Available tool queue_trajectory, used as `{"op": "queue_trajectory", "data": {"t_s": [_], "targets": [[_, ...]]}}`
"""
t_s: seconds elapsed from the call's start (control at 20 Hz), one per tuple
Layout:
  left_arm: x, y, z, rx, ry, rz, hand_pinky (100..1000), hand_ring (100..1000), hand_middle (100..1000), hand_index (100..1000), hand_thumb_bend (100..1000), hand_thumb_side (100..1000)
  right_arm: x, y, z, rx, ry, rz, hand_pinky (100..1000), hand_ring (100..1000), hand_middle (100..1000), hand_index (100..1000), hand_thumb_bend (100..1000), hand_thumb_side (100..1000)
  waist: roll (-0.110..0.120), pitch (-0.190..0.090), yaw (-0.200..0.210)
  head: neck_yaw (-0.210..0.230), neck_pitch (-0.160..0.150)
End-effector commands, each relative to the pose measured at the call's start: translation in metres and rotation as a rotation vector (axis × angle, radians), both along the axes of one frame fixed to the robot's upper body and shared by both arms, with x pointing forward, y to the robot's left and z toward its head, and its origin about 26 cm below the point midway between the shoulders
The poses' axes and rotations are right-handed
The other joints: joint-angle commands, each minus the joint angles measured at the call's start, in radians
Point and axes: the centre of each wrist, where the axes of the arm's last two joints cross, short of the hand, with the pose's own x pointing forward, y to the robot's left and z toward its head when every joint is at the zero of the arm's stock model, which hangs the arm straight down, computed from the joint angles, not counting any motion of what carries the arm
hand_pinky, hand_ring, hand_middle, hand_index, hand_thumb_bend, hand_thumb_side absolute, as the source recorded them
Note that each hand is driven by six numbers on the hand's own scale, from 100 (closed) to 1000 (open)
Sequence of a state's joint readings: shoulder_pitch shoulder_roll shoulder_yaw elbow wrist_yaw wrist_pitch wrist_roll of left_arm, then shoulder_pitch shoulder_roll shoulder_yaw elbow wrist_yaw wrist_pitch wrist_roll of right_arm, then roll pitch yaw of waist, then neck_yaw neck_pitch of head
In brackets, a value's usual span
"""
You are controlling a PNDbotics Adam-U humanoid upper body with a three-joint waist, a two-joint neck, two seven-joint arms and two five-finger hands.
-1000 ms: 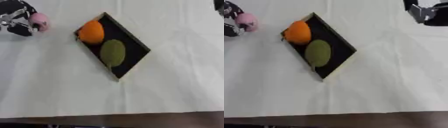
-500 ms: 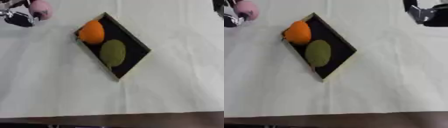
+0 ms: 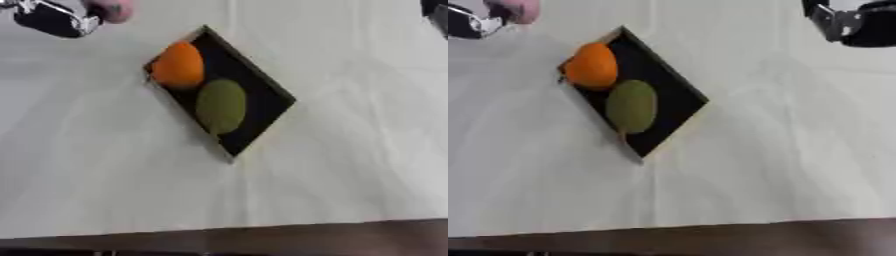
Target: Pick up objects on the table and place them in the box.
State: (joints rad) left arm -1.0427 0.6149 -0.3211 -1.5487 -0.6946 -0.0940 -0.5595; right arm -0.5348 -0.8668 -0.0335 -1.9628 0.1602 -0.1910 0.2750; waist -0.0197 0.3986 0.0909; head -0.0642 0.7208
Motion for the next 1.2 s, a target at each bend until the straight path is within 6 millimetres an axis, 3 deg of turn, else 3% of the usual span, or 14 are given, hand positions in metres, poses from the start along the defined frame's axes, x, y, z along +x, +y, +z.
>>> {"op": "queue_trajectory", "data": {"t_s": [0.05,0.4,1.0,1.2], "targets": [[-0.011,-0.023,0.012,0.014,-0.007,-0.088,665,633,625,728,100,231,-0.008,0.000,0.015,-0.009,-0.053,0.000,898,764,655,778,100,155,0.002,-0.032,-0.005,0.002,0.005],[0.002,-0.055,-0.007,0.083,0.083,-0.138,670,642,634,737,100,257,-0.008,0.003,0.017,-0.003,-0.060,0.012,898,764,654,778,100,161,0.007,-0.032,-0.015,0.011,0.006],[0.042,-0.067,-0.042,0.105,0.151,-0.041,692,674,667,760,243,338,-0.008,0.005,0.017,0.001,-0.055,0.026,899,763,653,777,100,174,0.005,-0.028,-0.020,0.020,0.009],[0.050,-0.069,-0.051,0.105,0.146,-0.032,721,721,722,816,321,375,-0.007,0.005,0.016,0.000,-0.052,0.025,900,763,653,777,100,182,0.004,-0.026,-0.023,0.022,0.009]]}}
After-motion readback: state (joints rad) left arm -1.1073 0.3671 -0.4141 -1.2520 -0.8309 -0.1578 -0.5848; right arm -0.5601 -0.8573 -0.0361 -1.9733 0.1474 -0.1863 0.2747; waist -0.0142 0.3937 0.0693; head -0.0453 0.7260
